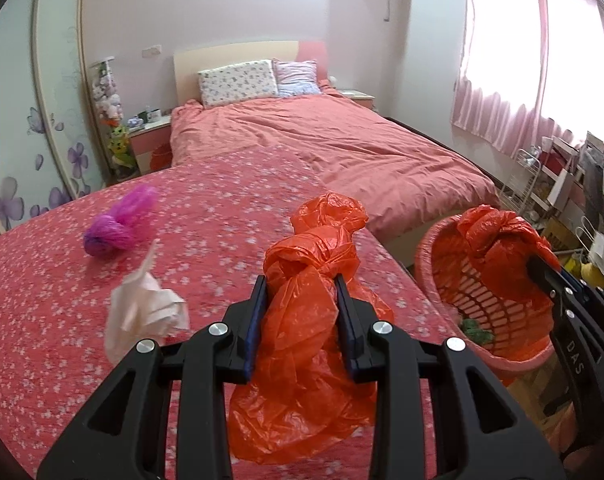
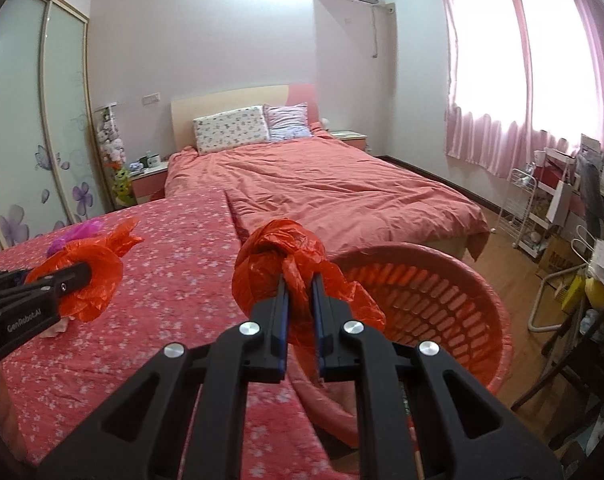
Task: Collect trash
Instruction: 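Carry the orange-red bag in the left tool while the right tool carries its orange-red bag to the basket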
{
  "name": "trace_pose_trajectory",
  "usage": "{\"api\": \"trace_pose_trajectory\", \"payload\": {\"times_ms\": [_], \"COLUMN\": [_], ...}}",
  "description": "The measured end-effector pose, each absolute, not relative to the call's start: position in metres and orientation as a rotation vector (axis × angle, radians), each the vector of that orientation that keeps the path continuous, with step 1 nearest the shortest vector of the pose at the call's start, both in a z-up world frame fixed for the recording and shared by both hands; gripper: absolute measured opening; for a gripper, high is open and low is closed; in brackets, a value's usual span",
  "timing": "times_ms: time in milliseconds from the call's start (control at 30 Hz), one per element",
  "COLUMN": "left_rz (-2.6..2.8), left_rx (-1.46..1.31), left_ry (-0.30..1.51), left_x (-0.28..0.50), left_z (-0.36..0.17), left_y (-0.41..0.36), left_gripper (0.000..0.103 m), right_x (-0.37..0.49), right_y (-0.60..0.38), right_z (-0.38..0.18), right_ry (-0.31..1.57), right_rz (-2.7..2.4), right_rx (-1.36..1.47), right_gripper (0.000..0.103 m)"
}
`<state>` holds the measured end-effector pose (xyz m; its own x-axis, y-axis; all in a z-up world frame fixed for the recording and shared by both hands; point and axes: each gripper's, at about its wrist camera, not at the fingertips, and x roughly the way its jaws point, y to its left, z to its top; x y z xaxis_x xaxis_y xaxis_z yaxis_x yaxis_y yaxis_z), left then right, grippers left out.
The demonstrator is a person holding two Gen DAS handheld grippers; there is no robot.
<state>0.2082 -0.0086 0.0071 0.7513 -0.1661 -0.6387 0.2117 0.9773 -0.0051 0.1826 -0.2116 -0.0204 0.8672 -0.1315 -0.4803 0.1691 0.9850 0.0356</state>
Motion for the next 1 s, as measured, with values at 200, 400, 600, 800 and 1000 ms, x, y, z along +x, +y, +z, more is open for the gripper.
{"api": "trace_pose_trajectory", "payload": {"times_ms": [200, 400, 600, 800, 1000], "left_rz": [-0.255, -0.302, -0.357, -0.419, -0.472], "left_rx": [0.064, 0.056, 0.044, 0.043, 0.049], "left_ry": [0.703, 0.712, 0.716, 0.718, 0.727], "left_x": [0.208, 0.207, 0.204, 0.203, 0.207], "left_z": [0.001, -0.004, -0.006, -0.008, -0.011], "left_y": [-0.027, -0.047, -0.07, -0.096, -0.122], "left_gripper": [0.033, 0.033, 0.032, 0.033, 0.033], "right_x": [0.177, 0.173, 0.168, 0.166, 0.166], "right_y": [-0.235, -0.258, -0.281, -0.301, -0.316], "right_z": [-0.026, -0.03, -0.034, -0.038, -0.039], "right_ry": [0.489, 0.482, 0.473, 0.466, 0.457], "right_rz": [-0.217, -0.266, -0.313, -0.343, -0.362], "right_rx": [0.088, 0.115, 0.156, 0.178, 0.198], "right_gripper": [0.012, 0.012, 0.012, 0.012, 0.012]}}
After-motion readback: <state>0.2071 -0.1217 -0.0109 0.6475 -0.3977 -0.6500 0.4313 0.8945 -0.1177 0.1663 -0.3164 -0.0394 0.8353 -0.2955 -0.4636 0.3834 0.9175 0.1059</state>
